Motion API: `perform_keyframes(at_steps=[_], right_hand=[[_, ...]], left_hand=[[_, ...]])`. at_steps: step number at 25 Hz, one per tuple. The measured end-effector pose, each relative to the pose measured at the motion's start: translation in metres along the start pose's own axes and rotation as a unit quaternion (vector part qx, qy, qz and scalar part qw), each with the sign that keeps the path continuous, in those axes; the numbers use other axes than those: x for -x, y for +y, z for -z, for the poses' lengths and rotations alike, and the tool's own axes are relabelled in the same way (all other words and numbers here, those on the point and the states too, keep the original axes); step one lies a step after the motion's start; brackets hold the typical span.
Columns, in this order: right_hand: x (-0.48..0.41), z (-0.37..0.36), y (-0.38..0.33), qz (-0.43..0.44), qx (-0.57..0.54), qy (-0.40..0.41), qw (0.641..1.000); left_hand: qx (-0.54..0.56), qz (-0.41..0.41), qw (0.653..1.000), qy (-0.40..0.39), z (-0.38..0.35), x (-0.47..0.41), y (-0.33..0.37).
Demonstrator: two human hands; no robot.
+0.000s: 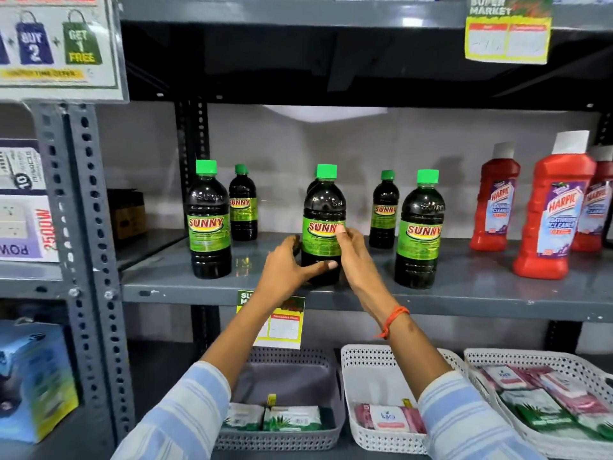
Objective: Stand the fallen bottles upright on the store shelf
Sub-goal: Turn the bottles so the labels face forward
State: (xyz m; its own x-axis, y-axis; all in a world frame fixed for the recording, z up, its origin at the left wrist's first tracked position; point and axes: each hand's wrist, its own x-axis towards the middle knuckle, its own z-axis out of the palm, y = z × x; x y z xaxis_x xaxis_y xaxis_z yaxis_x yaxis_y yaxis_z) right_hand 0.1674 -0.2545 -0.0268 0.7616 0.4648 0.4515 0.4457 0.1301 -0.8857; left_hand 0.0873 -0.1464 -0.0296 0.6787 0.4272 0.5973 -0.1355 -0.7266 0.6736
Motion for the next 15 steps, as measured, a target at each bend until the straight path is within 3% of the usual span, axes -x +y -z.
perform_keyframes(at_steps=[1,3,5,6,8,10,13,15], right_hand=[[0.006,-0.003,-0.004,0.058,0.047,0.066,0.995],[0.020,-0.012,-0.016,0.227,0.109,0.206,0.946],[0.024,-0.029,-0.029,0.359,0.123,0.226,0.897],[0.025,-0.042,-0.034,0.382,0.123,0.189,0.896],[0.021,-0.075,-0.041,0.323,0.106,0.074,0.937],[0.013,-0.109,-0.039,0.172,0.079,-0.044,0.981],[-0.002,-0.142,-0.032,-0.022,0.067,-0.169,0.983],[-0.005,-0.157,-0.028,-0.045,0.053,-0.192,0.979]], left_hand=[[0.001,0.001,1.000,0.030,0.003,0.003,0.000],[-0.041,-0.055,0.986,0.152,0.014,0.012,-0.004],[-0.145,-0.119,0.941,0.281,0.027,0.020,-0.011],[-0.195,-0.112,0.921,0.318,0.036,0.024,-0.016],[-0.234,-0.030,0.911,0.339,0.055,0.027,-0.030],[-0.203,0.059,0.931,0.298,0.071,0.026,-0.043],[-0.176,0.120,0.953,0.214,0.087,0.027,-0.058],[-0.189,0.112,0.953,0.208,0.097,0.027,-0.066]])
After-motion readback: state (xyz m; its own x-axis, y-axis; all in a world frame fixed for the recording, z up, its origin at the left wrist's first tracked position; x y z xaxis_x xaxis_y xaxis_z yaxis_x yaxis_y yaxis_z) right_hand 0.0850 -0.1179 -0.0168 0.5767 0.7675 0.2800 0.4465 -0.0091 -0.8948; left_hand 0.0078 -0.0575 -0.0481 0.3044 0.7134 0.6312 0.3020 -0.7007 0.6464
